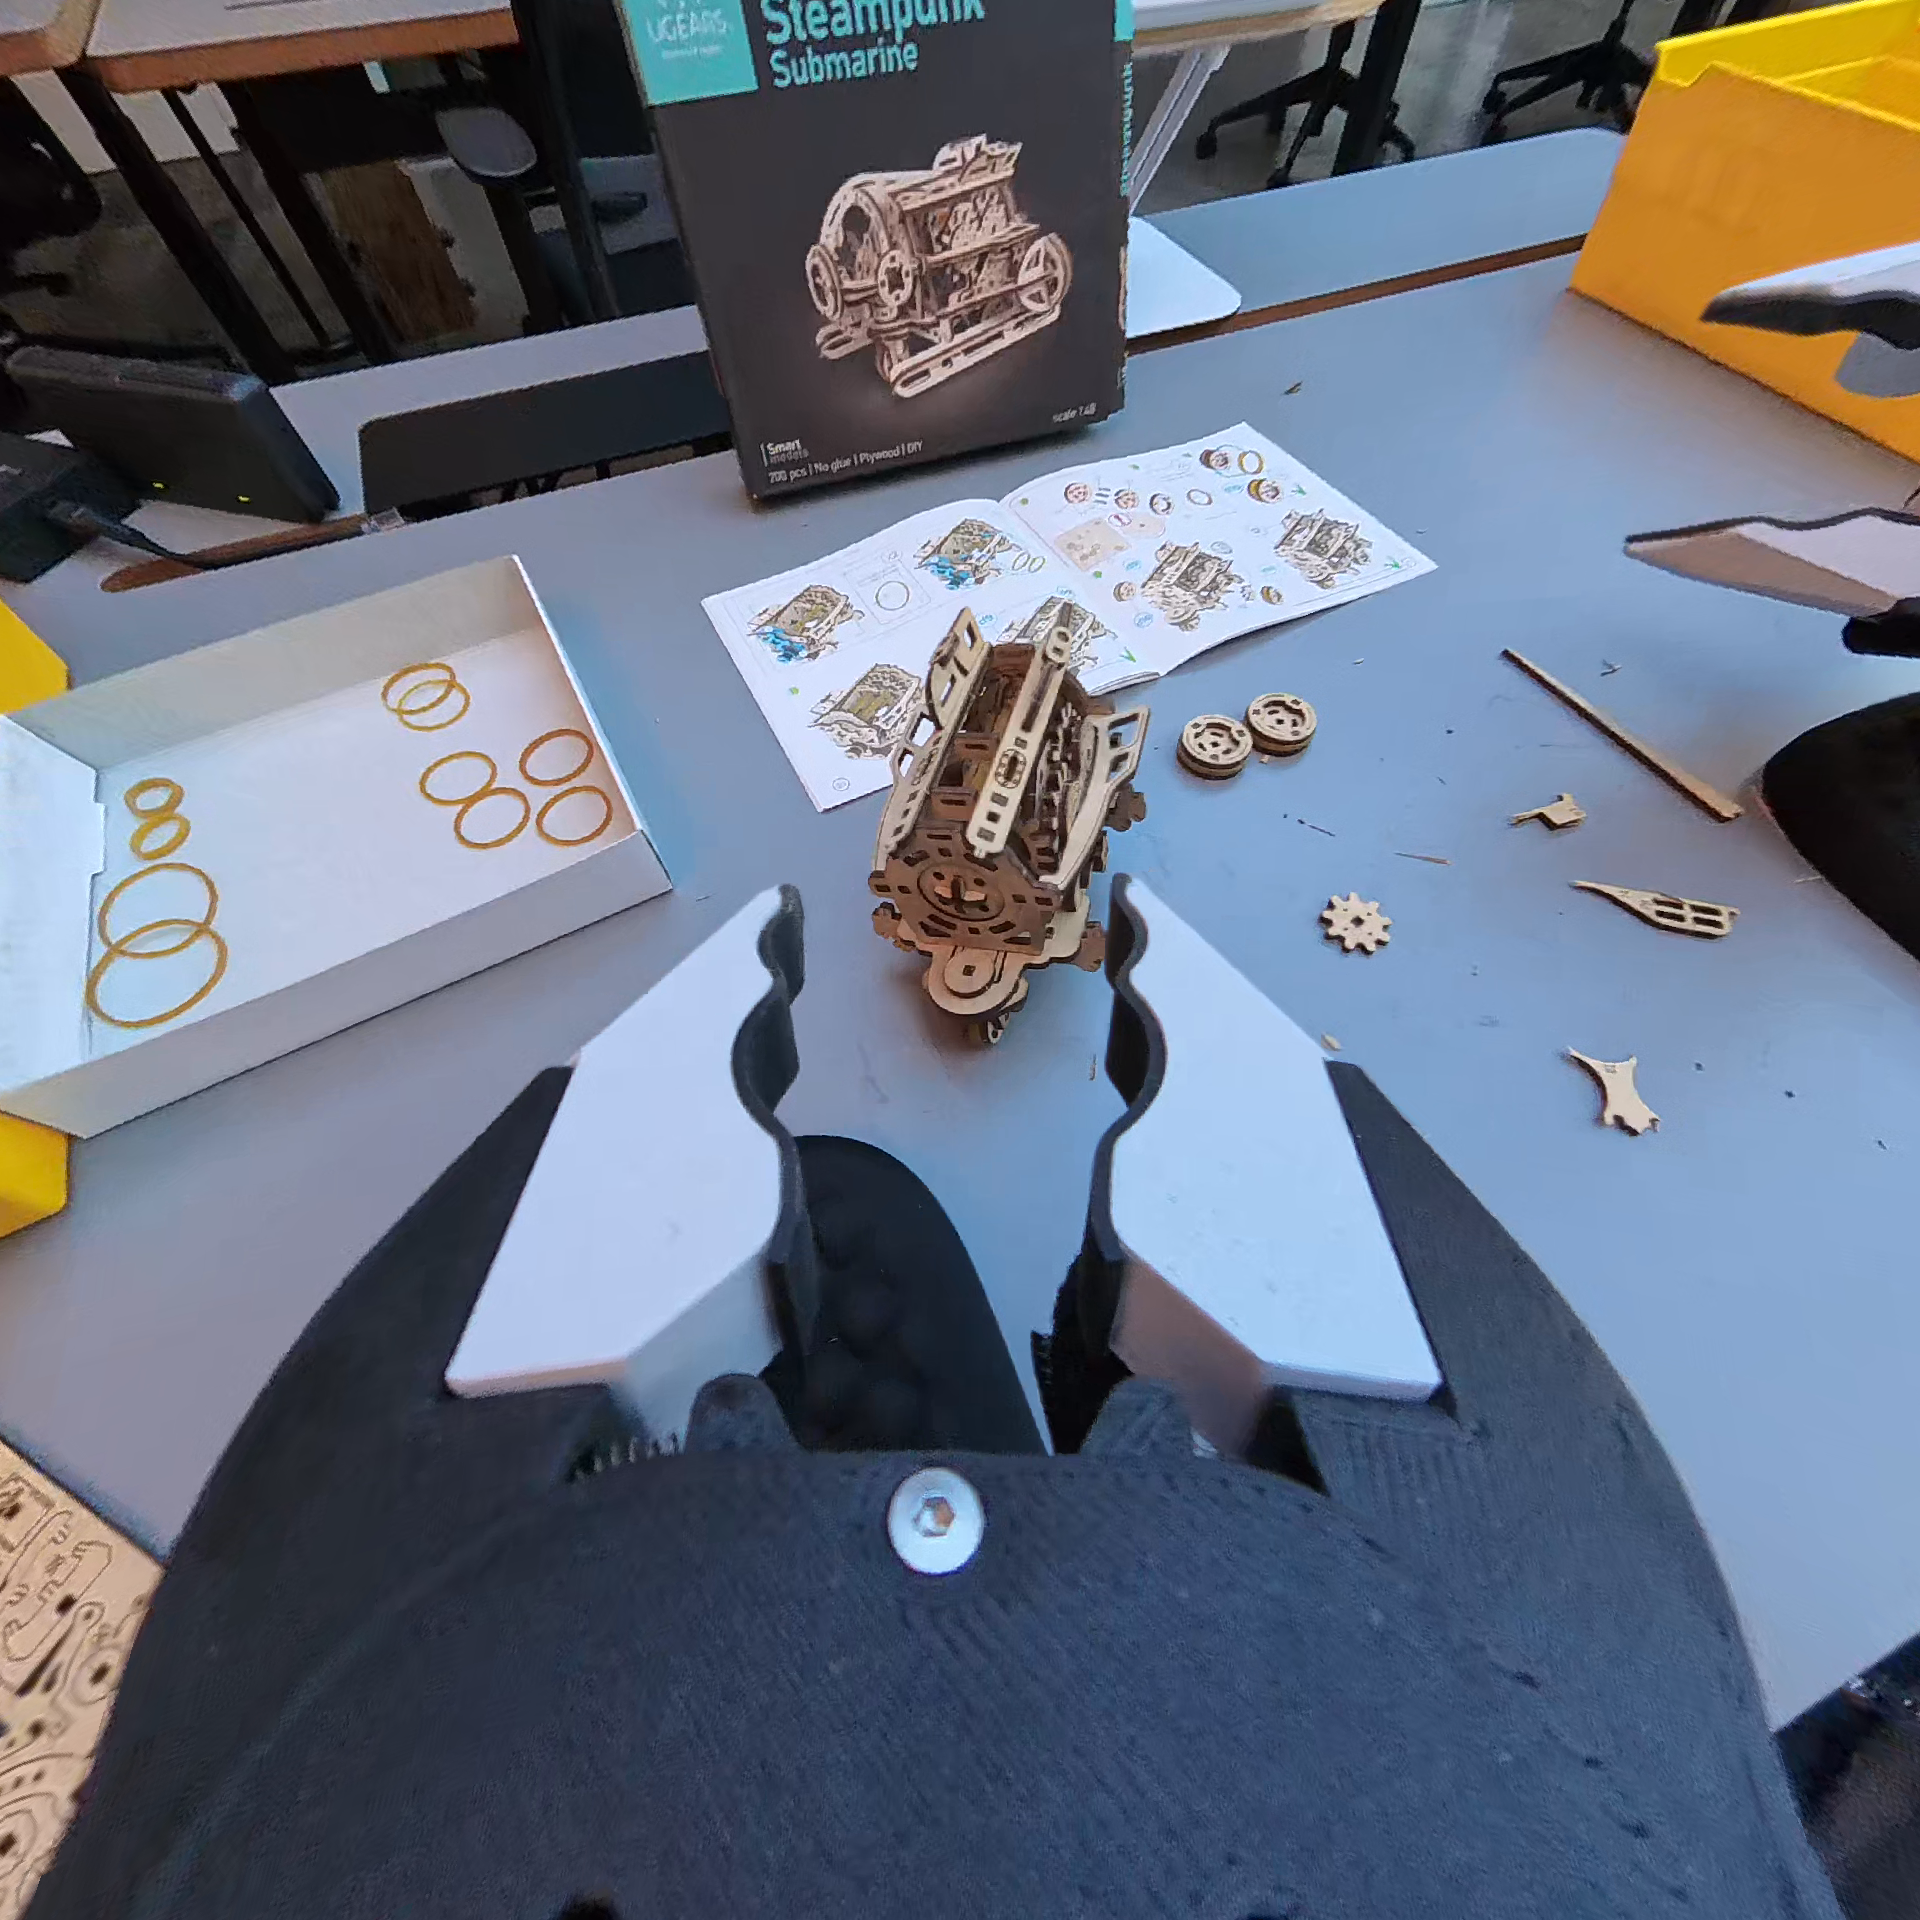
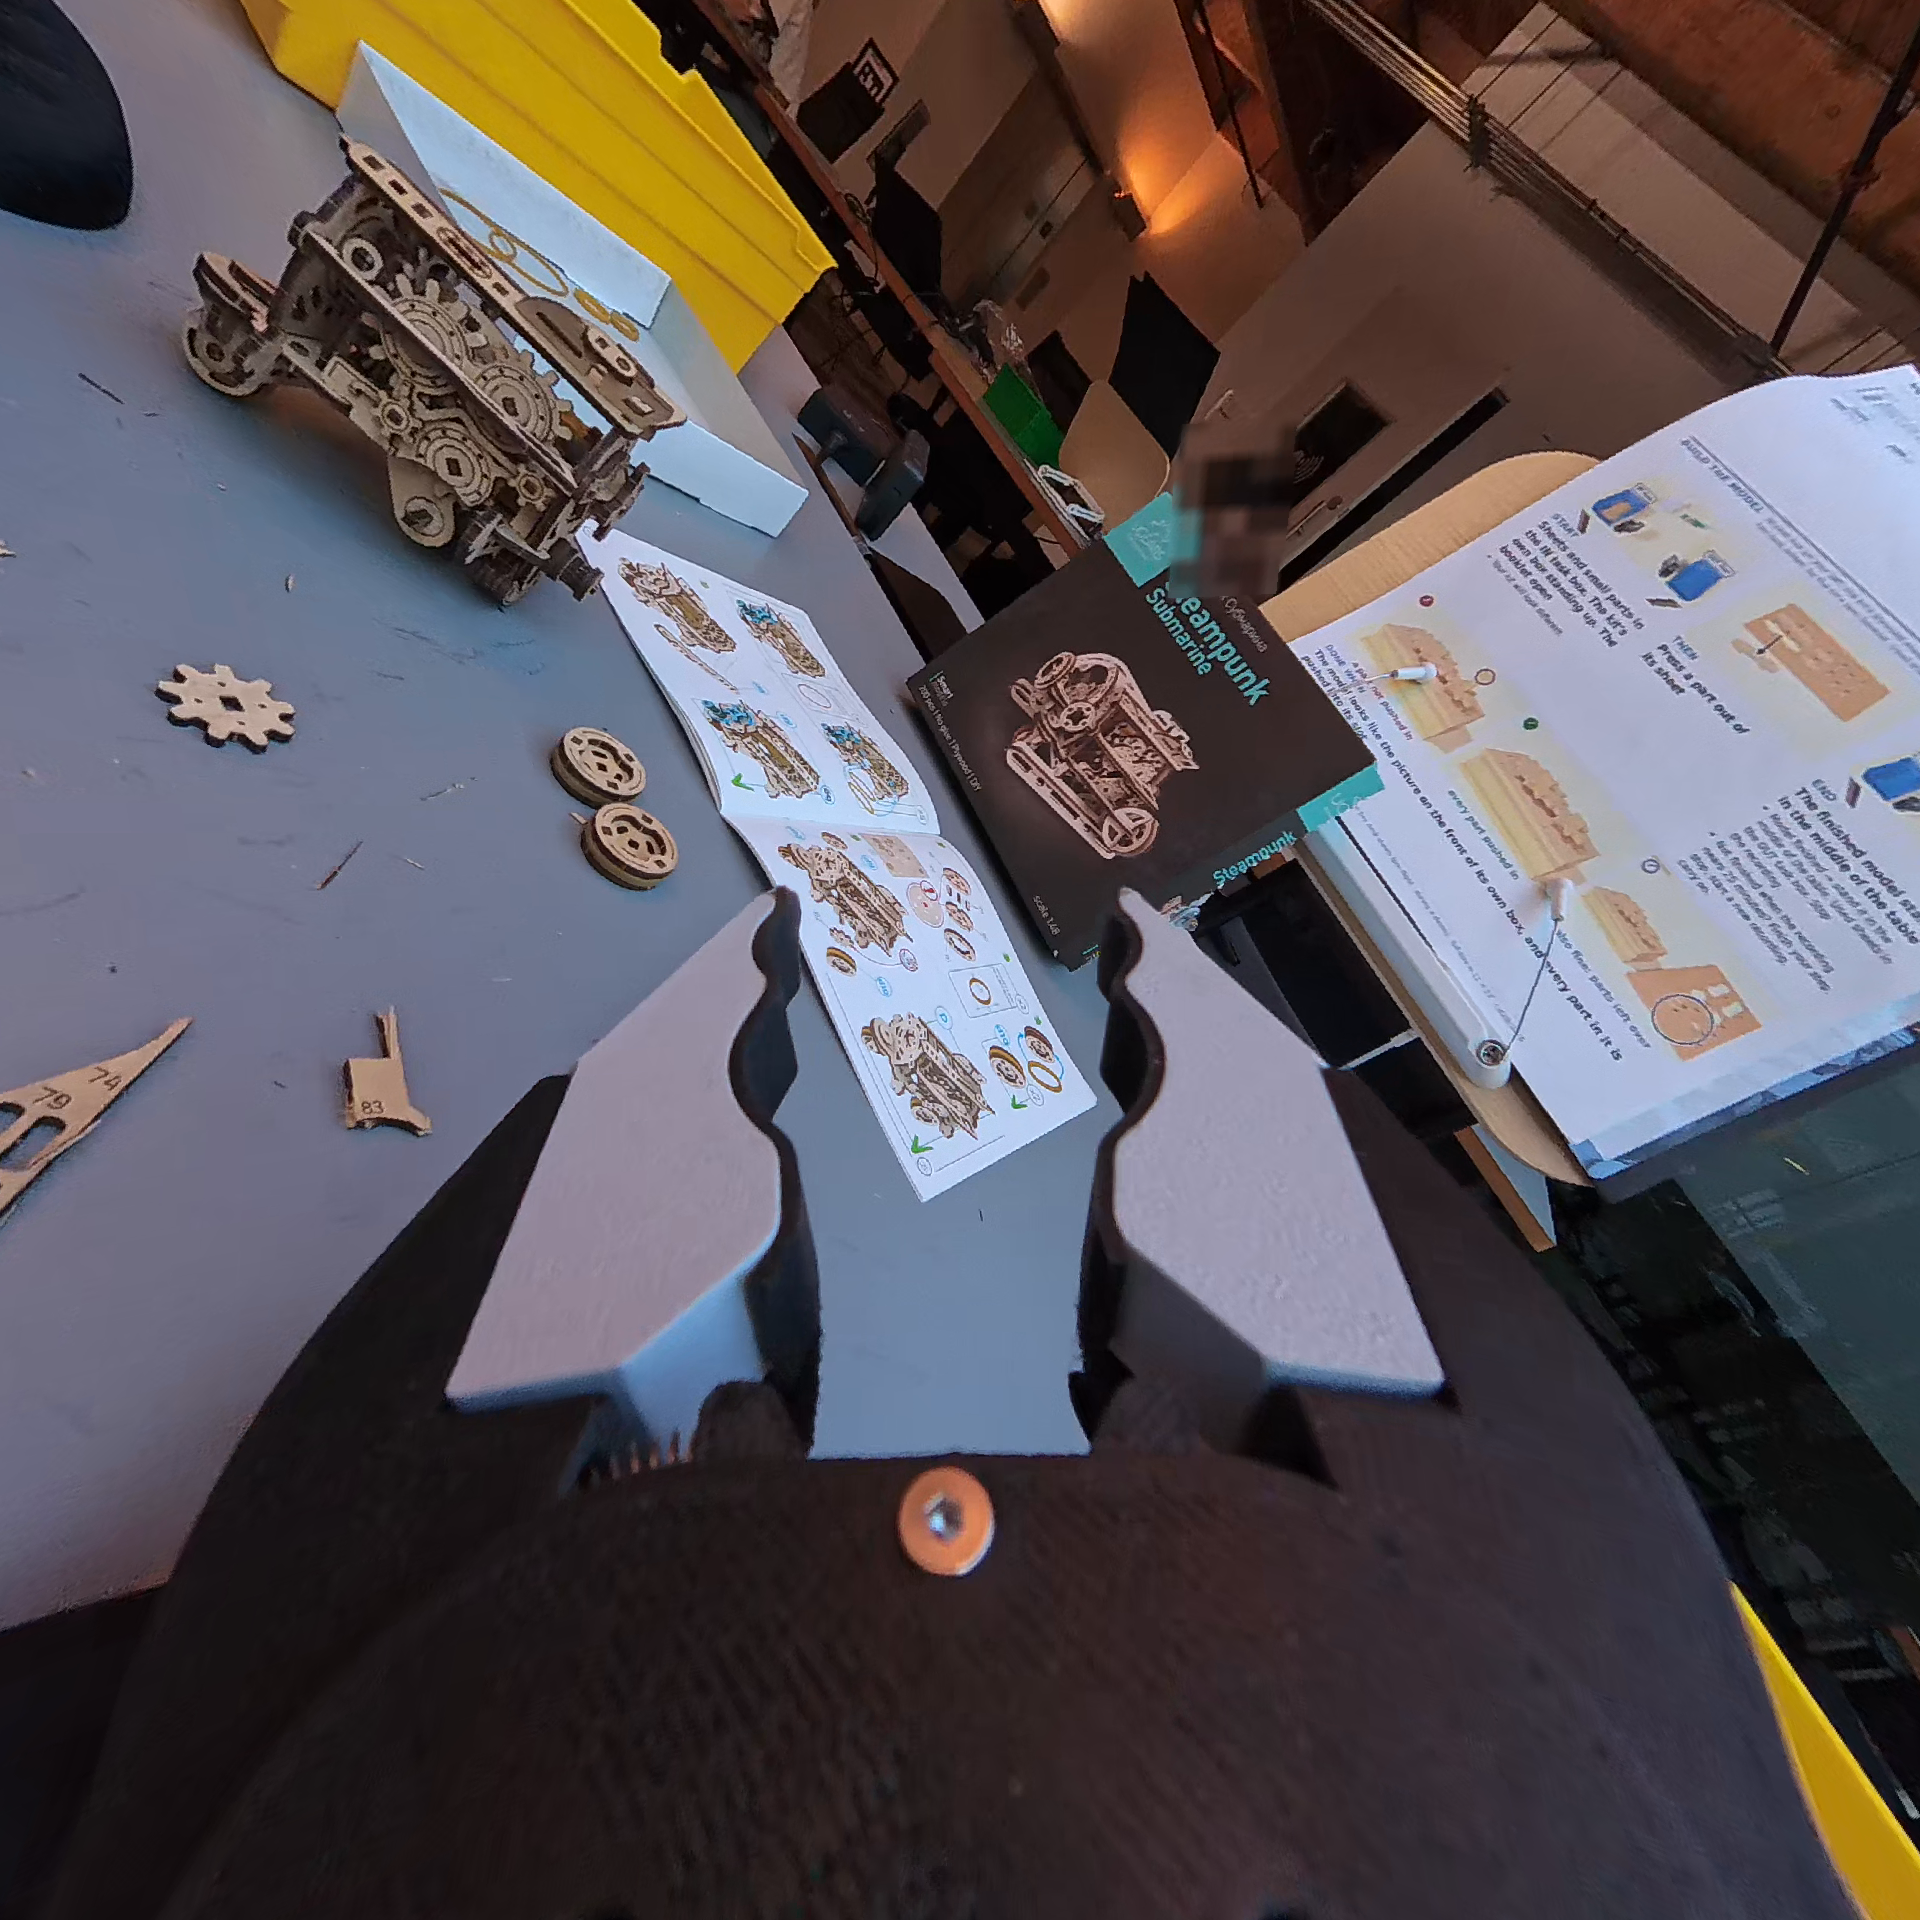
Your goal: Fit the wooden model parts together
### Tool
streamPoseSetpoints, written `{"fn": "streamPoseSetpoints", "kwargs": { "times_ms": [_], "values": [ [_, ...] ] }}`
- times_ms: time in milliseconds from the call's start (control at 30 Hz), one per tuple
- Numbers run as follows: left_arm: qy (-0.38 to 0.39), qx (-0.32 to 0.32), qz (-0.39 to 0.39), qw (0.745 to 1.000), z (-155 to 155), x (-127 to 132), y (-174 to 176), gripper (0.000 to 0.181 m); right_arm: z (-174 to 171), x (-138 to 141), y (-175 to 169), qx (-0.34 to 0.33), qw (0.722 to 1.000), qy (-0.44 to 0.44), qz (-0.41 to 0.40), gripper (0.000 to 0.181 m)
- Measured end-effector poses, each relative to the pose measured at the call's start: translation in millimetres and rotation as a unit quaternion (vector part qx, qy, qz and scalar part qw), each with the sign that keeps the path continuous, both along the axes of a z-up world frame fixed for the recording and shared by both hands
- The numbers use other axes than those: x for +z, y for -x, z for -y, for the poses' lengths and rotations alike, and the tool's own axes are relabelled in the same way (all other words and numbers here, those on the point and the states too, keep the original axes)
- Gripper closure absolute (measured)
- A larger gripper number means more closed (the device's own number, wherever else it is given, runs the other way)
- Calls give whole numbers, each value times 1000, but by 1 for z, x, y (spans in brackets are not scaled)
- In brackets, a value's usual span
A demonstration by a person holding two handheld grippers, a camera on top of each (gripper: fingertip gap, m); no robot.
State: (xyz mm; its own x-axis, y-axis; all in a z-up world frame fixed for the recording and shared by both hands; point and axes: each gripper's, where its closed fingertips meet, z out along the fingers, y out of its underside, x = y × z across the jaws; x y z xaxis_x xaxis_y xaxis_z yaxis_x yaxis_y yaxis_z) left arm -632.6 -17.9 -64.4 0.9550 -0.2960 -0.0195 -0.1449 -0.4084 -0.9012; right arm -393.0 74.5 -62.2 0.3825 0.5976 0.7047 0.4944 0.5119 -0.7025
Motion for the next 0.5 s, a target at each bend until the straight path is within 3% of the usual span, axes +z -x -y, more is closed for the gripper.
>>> {"fn": "streamPoseSetpoints", "kwargs": {
  "times_ms": [267, 333, 433, 500],
  "values": [
    [-38, 20, 40, 998, -7, 5, 9, 154, 9, 11, -3, 20, 999, -7, -27, 136],
    [-56, 7, 55, 997, -3, 9, 7, 181, 7, 7, -3, 16, 1000, -9, -16, 136],
    [-55, -19, 76, 995, 3, 6, -1, 179, 8, 5, -3, 21, 1000, -5, -16, 136],
    [-30, -7, 62, 998, 3, -6, 1, 160, 8, 7, -3, 22, 999, 3, -23, 136]
  ]
}}
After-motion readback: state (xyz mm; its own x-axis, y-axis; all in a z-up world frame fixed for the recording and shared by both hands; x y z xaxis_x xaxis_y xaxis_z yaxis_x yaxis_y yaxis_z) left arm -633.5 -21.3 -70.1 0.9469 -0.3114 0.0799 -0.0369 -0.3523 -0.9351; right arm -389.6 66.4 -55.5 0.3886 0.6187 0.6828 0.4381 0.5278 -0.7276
